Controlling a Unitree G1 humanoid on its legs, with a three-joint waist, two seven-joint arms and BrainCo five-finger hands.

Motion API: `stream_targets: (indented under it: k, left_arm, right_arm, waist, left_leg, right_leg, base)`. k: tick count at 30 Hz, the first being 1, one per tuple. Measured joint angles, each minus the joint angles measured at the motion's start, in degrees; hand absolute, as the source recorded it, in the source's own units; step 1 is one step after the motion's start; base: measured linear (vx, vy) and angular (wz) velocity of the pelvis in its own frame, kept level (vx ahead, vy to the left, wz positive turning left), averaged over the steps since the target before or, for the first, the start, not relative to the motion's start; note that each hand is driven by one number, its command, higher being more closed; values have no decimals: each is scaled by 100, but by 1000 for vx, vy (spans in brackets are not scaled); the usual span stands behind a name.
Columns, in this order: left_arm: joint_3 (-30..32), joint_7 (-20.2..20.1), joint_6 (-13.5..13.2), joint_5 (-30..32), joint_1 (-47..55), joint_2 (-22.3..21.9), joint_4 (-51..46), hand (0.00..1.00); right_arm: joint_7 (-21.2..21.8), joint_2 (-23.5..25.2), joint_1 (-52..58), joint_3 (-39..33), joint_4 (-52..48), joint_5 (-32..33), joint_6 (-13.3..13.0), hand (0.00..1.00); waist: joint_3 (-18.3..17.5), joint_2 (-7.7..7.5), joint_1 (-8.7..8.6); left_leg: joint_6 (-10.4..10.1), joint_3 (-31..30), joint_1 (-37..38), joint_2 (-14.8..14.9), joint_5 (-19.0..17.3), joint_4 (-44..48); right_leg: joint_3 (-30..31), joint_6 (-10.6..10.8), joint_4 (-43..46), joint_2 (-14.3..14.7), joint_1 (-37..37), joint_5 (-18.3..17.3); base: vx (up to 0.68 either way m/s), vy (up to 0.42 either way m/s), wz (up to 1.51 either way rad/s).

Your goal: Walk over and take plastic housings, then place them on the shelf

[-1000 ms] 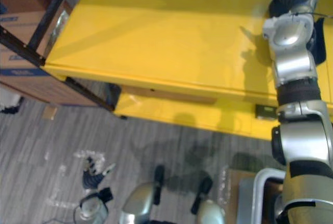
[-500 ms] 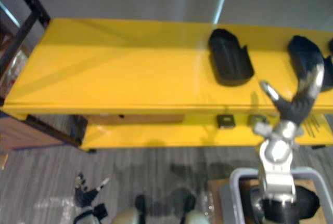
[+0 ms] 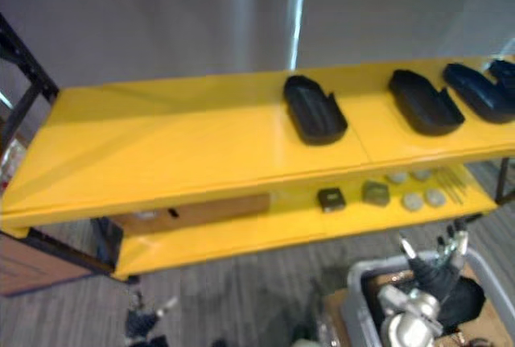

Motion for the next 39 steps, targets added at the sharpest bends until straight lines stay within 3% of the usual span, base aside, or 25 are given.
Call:
stream_targets:
  k: [3,5,7,11,13,14,17,20,22,26,29,31,34,36,38,39]
  left_arm:
    - [-473,-511,245,720,-150,338,448,0]
    - [-670,-720,378,876,-181,478,587,0]
    - [-813,-869,453,960,-203,573,603,0]
    - [-868,-848,474,529,-387,556,762,0]
    - [-871,-795,381,382,-405,513,717,0]
    - [-864,-744,357,278,-442,549,709,0]
    - [-854,-621,354,278,-538,655,684,0]
    - [-821,-549,354,237,-592,663,686,0]
    - [-729,-475,341,232,-567,622,688,0]
    - [-380,-426,50,371,-450,360,706,0]
    - [-262,-300,-286,693,-408,411,755,0]
    - [-280,-201,-578,1047,-524,445,703,0]
    - [-408,-239,-680,1407,-751,449,314,0]
    - [-477,-408,-673,1439,-858,505,-27,0]
    - [-591,-459,-477,1476,-801,564,-341,0]
    - [-592,-466,-421,1441,-817,564,-352,0]
  right_arm:
    - [-11,-38,-105,-2,-4,141,43,0]
    - [34,-130,-89,-6,-17,296,57,0]
    - [216,-309,-94,3,-17,457,112,0]
    - [479,-812,-360,62,-27,490,105,0]
    - [483,-950,-572,71,-27,490,102,0]
    - [470,-946,-746,94,-20,491,100,0]
    - [322,-949,-840,280,-15,486,86,0]
    - [88,-952,-908,309,155,491,88,0]
    - [96,-953,-1112,312,421,493,86,0]
    - [71,-953,-1448,356,500,471,123,0]
    - [-75,-948,-1534,627,799,473,286,0]
    - [-172,-878,-1451,782,1028,479,391,0]
    - [-293,-600,-1242,823,1058,481,371,0]
    - [-248,-129,-726,822,814,474,347,0]
    - [36,15,7,819,288,188,225,0]
    - [121,0,95,782,211,171,213,0]
  waist:
    - [0,-23,-93]
    - [-26,-45,-226]
    - [-9,-59,-296]
    - [24,65,-312]
    - [91,147,-283]
    - [197,99,-251]
    - [314,-47,-218]
    - [369,-63,-157]
    - [436,15,-131]
    - [676,334,-62]
    - [691,363,-31]
    - [767,279,-7]
    - [1061,273,-33]
    - [1286,45,-164]
    - [1394,-90,-220]
    - [1406,-140,-265]
  left_leg:
    - [-76,534,147,103,-139,103]
    - [-138,727,127,186,-357,431]
    - [-99,372,114,269,-735,1015]
    - [232,-852,-248,220,-1495,2148]
    - [200,-1134,-296,166,-1890,2268]
    - [202,-1015,-312,145,-2050,2367]
    - [305,-695,-467,50,-2123,2500]
    - [306,-657,-419,45,-2121,2505]
    - [304,-673,-321,49,-2120,2491]
    - [306,-747,-156,58,-2117,2438]
    - [309,-945,-160,66,-2115,2503]
    - [313,-1091,-170,63,-2134,2685]
    - [340,-1297,-171,169,-2489,3093]
    - [369,-1181,-209,118,-2670,3410]
    - [610,-629,-175,160,-2562,3337]
    - [650,-452,-185,167,-2511,3301]
  right_leg:
    - [567,-24,-2,145,-146,96]
    - [902,-19,7,245,-231,131]
    - [1429,-32,-15,420,-266,220]
    - [2387,-81,-12,691,-530,334]
    - [2514,-202,-26,769,-704,421]
    - [2513,-328,-41,764,-773,533]
    - [2487,-381,62,648,-1046,514]
    - [2332,-237,178,655,-1028,645]
    - [2249,-50,195,690,-988,772]
    - [2183,-32,162,781,-902,782]
    - [2188,-14,154,838,-895,762]
    - [2184,26,373,879,-920,662]
    - [2162,-36,974,1084,-1116,580]
    - [2060,-74,1420,1127,-1321,597]
    - [1609,-413,1314,1106,-1442,1182]
    - [1319,-527,1841,1064,-1611,899]
  base:
    - [-20,-13,-94]
    - [-8,-12,-103]
    - [9,-8,-141]
    - [-79,88,-141]
    - [-193,201,-126]
    - [-188,207,-112]
    - [-142,144,-60]
    - [41,77,-9]
    - [145,42,-9]
    - [171,16,-26]
    - [87,-28,-10]
    - [51,-48,3]
    - [-73,15,-14]
    - [-305,21,-58]
    - [-370,-21,-116]
    - [-273,-22,-105]
